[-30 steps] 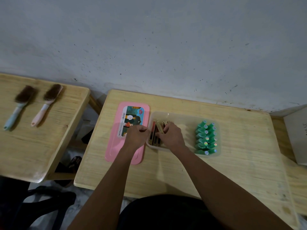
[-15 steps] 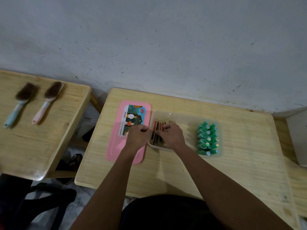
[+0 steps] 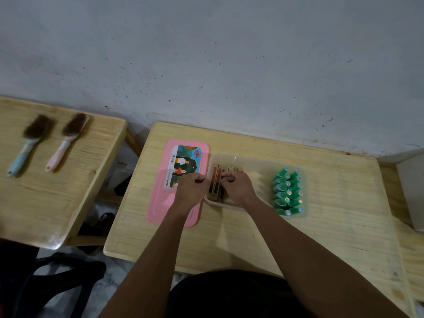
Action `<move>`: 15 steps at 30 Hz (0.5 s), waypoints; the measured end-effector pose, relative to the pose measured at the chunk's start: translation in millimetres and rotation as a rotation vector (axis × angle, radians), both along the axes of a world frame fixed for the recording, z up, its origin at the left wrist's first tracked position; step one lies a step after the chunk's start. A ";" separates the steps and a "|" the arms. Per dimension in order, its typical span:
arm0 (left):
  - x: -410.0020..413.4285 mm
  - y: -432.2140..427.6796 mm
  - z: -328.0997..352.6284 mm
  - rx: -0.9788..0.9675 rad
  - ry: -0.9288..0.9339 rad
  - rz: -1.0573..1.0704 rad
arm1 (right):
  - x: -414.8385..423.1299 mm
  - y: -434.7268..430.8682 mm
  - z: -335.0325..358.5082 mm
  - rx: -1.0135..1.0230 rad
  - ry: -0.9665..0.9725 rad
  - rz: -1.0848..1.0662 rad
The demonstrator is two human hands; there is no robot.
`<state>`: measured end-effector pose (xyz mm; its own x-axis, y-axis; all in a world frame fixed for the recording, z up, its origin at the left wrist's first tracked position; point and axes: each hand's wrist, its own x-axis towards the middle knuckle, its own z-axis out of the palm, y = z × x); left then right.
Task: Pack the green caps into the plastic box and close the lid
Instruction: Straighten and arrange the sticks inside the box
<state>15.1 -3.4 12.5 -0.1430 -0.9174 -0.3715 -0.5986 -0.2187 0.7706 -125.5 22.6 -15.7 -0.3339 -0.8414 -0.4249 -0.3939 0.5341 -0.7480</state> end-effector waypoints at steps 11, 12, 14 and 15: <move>0.9 1.0 -0.9 -0.001 0.016 -0.004 | -2.1 2.9 -5.4 0.188 0.208 0.124; 1.1 1.2 -1.1 0.001 0.017 -0.002 | 0.1 2.7 -6.5 0.189 0.211 0.125; 0.9 1.7 -0.5 0.006 0.021 0.007 | 2.3 2.9 -8.5 0.173 0.219 0.116; 0.6 1.7 -0.3 0.008 0.021 0.008 | 2.9 3.1 -8.4 0.162 0.222 0.113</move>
